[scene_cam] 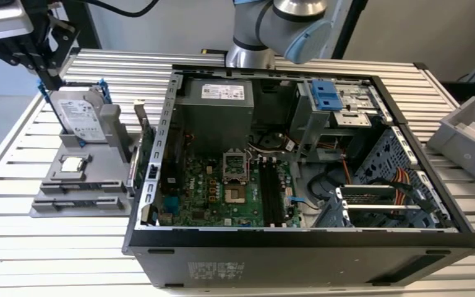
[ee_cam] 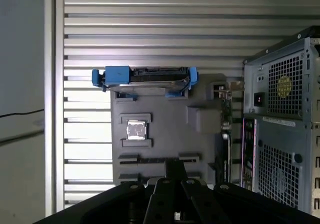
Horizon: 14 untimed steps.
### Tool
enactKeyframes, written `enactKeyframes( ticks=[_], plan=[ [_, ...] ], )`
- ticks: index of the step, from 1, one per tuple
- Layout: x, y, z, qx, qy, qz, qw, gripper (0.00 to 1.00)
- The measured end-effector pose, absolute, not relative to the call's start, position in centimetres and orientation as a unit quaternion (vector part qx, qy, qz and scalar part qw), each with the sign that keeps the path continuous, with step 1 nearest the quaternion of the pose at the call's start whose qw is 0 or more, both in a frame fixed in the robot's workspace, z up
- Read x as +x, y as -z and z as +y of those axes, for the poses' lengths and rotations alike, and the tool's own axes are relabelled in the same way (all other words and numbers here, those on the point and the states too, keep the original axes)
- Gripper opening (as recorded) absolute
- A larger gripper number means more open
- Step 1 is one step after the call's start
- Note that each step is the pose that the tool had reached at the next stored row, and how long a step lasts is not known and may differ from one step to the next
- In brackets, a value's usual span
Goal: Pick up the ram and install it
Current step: 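Reach for the ram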
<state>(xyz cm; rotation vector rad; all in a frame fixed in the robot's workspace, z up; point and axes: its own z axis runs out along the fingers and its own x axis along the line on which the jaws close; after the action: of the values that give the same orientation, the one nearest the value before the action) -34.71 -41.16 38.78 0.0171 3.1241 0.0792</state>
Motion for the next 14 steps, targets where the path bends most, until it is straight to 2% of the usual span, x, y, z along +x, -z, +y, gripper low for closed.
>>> enactKeyframes(
  ticks=[14],
  plan=[
    [-34.92, -38.65, -41.91, -0.003, -0.025, 1.000, 0.008, 0.00]
  ],
)
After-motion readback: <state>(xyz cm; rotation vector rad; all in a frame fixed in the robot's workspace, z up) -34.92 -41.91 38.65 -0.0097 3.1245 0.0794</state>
